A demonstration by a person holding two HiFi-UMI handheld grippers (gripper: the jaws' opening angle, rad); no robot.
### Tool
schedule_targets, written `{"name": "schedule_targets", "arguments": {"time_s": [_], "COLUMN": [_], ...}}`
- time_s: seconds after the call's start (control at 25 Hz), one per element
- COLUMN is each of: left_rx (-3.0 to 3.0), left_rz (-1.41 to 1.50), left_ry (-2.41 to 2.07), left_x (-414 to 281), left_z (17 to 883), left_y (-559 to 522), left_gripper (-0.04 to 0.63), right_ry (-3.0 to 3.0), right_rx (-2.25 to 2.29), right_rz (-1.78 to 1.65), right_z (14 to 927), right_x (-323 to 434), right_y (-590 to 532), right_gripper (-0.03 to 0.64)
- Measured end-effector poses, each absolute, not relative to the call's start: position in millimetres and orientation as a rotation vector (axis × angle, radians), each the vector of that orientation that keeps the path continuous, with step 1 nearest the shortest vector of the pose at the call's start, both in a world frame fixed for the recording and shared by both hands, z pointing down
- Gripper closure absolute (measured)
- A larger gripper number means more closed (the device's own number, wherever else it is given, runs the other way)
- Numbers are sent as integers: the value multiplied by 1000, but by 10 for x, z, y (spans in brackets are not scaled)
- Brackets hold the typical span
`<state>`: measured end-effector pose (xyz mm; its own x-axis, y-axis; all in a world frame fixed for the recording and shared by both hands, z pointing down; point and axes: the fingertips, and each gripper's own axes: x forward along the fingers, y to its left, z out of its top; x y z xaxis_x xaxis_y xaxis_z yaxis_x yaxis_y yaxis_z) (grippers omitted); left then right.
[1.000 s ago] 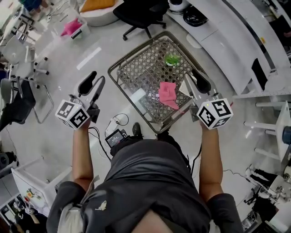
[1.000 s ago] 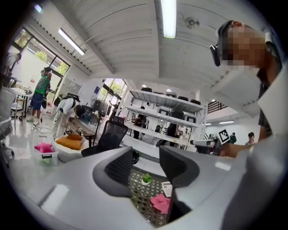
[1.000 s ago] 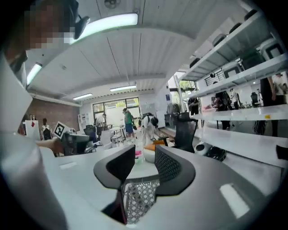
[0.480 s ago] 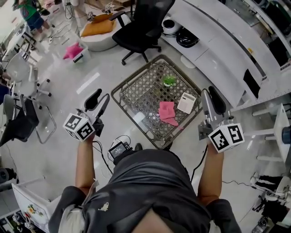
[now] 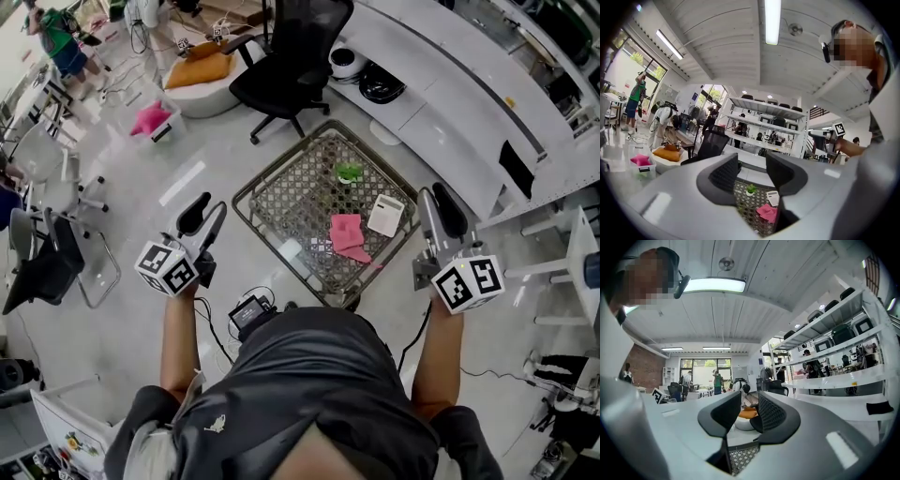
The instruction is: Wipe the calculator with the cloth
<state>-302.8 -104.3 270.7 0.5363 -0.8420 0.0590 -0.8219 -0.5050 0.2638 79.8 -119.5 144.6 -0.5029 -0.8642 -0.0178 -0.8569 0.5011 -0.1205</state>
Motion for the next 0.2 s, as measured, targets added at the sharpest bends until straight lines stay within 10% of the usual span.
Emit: {"name": "schedule_targets", "arguments": {"time_s": [0.2], "left_rx": [2516], "left_rz": [-114], "left_ry": [-1397], "left_x": [-3041], "left_z": [2707], "left_y": [-1070], "left_gripper": [374], "right_ry": [2655], "right_rx": [-1530], "right_rz": [-142], "right_z": [1446], "right_x": [790], "right_y": [-1223], "right_gripper": [500]}}
